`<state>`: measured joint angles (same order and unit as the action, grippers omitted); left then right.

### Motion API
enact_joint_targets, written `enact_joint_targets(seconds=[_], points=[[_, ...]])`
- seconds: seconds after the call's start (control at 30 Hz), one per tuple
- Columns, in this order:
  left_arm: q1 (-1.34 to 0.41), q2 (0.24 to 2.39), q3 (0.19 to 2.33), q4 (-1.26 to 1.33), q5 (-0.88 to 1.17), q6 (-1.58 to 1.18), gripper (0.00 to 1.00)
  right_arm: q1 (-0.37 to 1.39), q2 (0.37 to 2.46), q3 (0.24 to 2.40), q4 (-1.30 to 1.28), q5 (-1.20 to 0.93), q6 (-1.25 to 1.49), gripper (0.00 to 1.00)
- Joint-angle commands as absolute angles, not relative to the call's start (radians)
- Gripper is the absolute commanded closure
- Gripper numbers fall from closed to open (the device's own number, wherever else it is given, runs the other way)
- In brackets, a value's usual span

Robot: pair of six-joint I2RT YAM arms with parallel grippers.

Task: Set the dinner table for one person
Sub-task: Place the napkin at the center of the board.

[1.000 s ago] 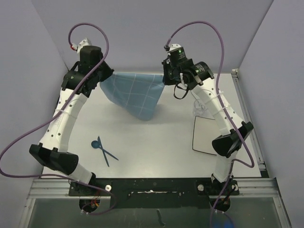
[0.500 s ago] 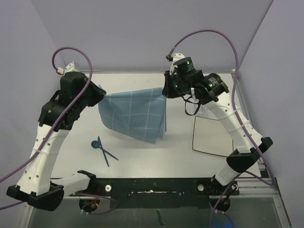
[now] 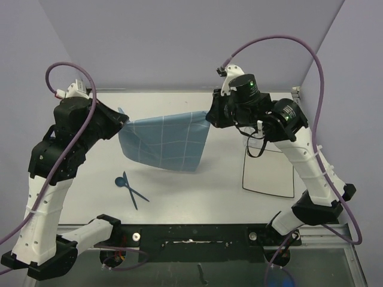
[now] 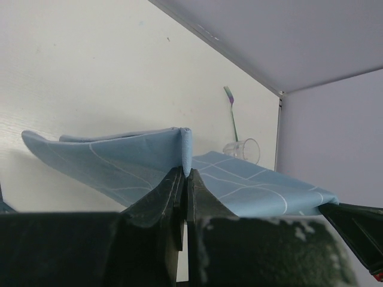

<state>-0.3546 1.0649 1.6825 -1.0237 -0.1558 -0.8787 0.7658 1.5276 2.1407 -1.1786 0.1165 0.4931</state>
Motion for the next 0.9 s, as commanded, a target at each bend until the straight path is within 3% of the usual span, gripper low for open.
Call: enact_joint_targets(seconds=[0.0,0.3,0.6,0.87], points=[[-0.326,0.999,1.669,-1.065,-0.297,-0.841,1.0,0.755,1.481,2.076,-1.254,0.332,0.483,1.0],[-0.325,0.956,1.489,-1.043,-0.311,-0.855,1.0,0.784,1.397,1.807,-1.147,0.243,0.558,1.0],[-0.326,1.004,1.46,-1.023,-0.338,-0.856,1.0,0.822,1.357,1.766,-1.178,0.221,0.569,1.0],[-0.327,0.916,1.449,-1.095,-0.328,-0.871,1.0,0.901,1.298,1.754,-1.23,0.299,0.63,1.0]])
